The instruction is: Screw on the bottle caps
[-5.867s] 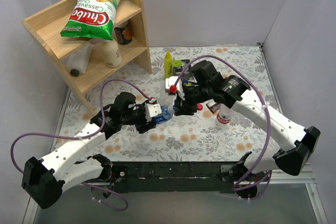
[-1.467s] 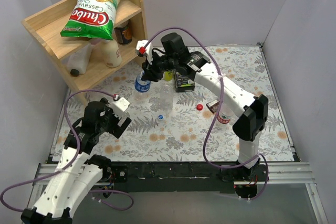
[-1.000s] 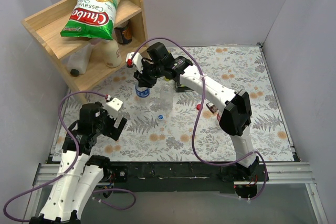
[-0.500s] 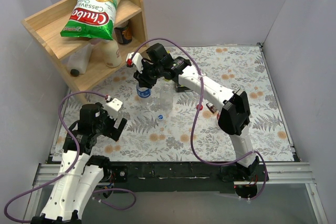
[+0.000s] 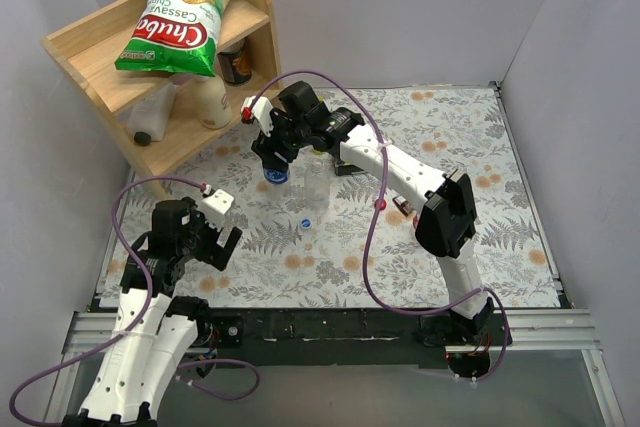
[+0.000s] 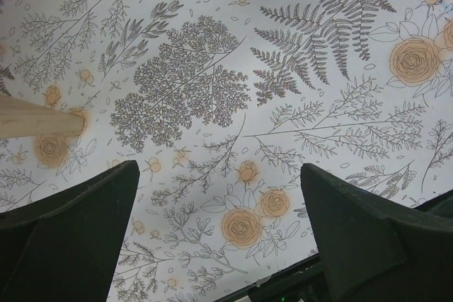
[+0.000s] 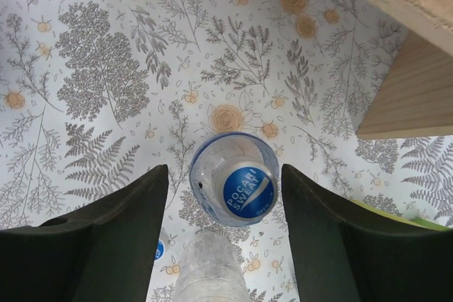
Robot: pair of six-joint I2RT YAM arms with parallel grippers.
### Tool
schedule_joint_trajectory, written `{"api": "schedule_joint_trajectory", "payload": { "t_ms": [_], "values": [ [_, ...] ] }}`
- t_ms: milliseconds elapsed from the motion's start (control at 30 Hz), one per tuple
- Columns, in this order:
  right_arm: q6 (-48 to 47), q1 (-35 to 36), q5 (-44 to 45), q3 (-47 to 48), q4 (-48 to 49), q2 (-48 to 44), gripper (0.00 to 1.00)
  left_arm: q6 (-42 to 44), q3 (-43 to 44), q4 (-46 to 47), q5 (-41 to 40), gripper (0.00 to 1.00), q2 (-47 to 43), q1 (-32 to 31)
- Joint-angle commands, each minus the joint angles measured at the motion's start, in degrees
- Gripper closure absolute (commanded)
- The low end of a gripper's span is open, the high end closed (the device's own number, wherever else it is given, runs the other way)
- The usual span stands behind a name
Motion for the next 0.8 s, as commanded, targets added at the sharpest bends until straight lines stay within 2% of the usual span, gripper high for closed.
{"api": "schedule_joint_trajectory", "payload": {
  "t_ms": [0,133,267,400,767],
  "values": [
    [-0.10,-0.47,2.52,3.08,3.70,-5.19,0.28,0.57,-0.19,0.93,0.97,0.02,-0.70,0.43],
    [-1.41,-3.45,2.96,-4.11,3.62,-13.08,0.30,0.92,0.07,0.32,1.49,0.02,-0.35,0.43],
    [-3.61,-6.80,-1.69,-17.53,4.58,-19.95,0.32,1.27,0.77,-0.39,2.11,0.02,-0.08,0.60],
    [-5.81,-7.33,-2.93,-26.52,8.01,-25.06,0.31,1.36,1.91,-0.39,2.72,0.02,1.32,1.04],
    [-5.02,-7.68,-4.24,-29.44,11.35,-23.66,0.34,0.22,5.61,-1.79,7.82,0.02,4.57,4.64]
  ]
}}
